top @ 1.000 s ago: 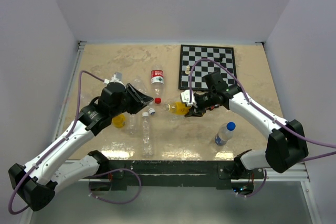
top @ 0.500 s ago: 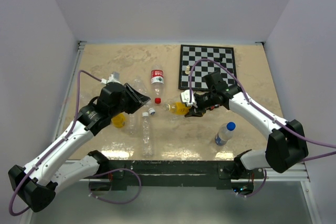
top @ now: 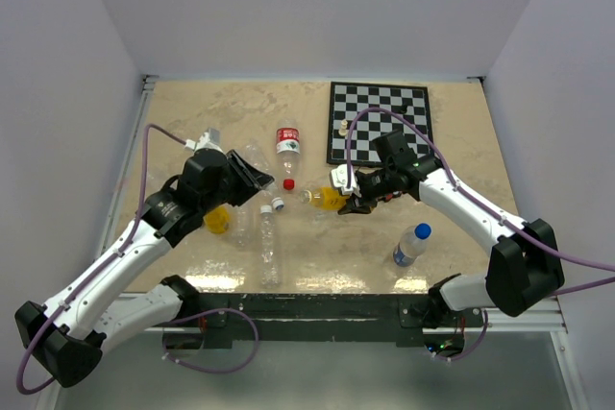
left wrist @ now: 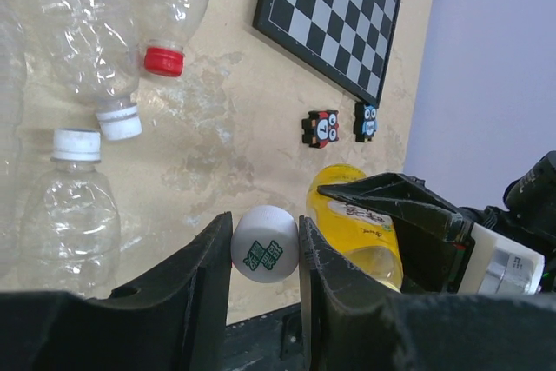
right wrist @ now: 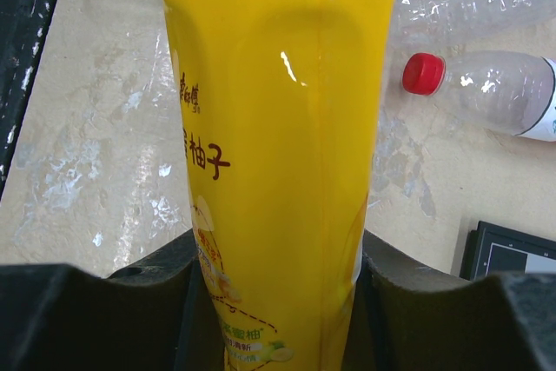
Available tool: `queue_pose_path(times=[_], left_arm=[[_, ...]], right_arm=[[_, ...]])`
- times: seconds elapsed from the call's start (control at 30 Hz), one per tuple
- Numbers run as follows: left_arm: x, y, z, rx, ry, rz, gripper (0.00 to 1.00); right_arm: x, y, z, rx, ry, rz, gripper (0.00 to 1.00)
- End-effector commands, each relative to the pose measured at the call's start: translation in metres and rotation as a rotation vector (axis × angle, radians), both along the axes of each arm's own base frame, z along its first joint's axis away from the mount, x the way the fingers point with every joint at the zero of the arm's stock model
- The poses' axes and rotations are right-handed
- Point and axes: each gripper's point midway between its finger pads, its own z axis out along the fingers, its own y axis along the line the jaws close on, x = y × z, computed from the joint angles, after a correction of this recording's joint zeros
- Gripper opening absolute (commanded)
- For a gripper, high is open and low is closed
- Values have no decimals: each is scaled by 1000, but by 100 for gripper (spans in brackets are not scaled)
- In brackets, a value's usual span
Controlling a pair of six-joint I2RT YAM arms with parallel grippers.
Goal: Unscrew the bottle caps
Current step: Place the bottle cap at the center of the board.
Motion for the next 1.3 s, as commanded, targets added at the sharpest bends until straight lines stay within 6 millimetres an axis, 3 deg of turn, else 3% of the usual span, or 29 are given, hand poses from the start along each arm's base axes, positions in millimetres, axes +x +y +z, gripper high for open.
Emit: queue_pose_path(times=[0.0,0.23,0.47,0.87,1.13,1.27], left_arm=[[25,4,47,76,-209,-18,0],[69,33,73,499,-406,-29,0],[104,66,78,795,-481,31,0],[184,131,41,733,-340,131,0],[220,175,-6,642,-223,145,0],[232,185,-36,634,-159,105,0]], right_arm=[[-2,2,11,27,-35,17,0],[-1,2,14,31,-42,16,0],[-1,2,13,29,-38,16,0],[-3,2,14,34,-35,21,0],[-3,2,17,39,-43,26,0],[-4,2,16,38,-40,27,0]])
